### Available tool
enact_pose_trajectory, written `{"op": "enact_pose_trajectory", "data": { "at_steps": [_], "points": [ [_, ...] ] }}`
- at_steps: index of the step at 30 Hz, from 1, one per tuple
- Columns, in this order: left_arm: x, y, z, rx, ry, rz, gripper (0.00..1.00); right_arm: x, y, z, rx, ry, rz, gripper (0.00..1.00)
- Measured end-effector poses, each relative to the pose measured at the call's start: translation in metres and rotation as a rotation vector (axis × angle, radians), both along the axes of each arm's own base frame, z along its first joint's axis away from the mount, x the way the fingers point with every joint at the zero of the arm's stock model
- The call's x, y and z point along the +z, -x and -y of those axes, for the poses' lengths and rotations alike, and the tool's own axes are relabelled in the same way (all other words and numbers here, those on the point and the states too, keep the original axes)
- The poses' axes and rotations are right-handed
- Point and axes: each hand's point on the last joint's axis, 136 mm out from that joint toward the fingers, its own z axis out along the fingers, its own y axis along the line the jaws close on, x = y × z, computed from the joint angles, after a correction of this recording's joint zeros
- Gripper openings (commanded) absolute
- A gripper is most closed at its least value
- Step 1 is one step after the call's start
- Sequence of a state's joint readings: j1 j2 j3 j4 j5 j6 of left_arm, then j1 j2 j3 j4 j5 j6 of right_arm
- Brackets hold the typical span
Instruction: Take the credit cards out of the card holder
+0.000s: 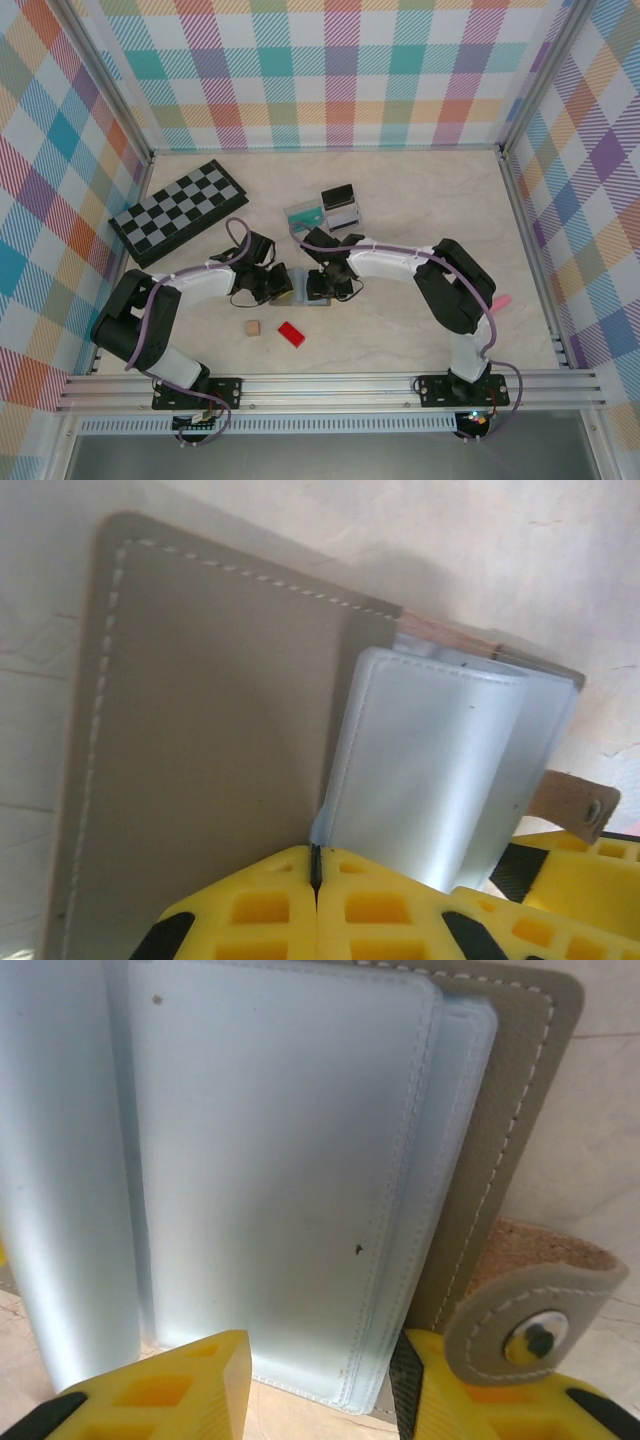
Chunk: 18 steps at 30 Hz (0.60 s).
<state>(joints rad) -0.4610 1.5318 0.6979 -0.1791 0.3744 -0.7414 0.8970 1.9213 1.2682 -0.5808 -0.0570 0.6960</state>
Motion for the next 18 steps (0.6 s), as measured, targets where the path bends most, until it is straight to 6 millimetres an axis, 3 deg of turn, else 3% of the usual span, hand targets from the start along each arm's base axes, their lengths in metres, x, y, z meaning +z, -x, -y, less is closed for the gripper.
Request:
{"op": "enact_pose_trajectory", "data": {
  "at_steps": [2, 6, 12, 16, 18],
  "points": [
    [0.001, 0.000, -0.001, -0.001, -0.002, 0.002, 0.05, 0.000, 0.000, 0.000, 0.000, 0.001, 0.001, 0.45],
    [0.016, 0.001, -0.011, 0.023, -0.044, 0.036, 0.31, 0.013, -0.002, 0.002, 0.000, -0.004, 0.030, 0.57],
    [0.077, -0.016, -0.032, 0.077, -0.131, 0.196, 0.55, 0.089, -0.017, 0.013, -0.039, -0.080, 0.219, 0.82],
    [0.119, -0.026, -0.053, 0.120, -0.212, 0.317, 0.70, 0.142, -0.028, 0.035, -0.079, -0.099, 0.377, 1.00],
    [0.136, -0.029, -0.066, 0.150, -0.258, 0.368, 0.77, 0.162, -0.035, 0.050, -0.101, -0.085, 0.461, 1.00]
  ]
}}
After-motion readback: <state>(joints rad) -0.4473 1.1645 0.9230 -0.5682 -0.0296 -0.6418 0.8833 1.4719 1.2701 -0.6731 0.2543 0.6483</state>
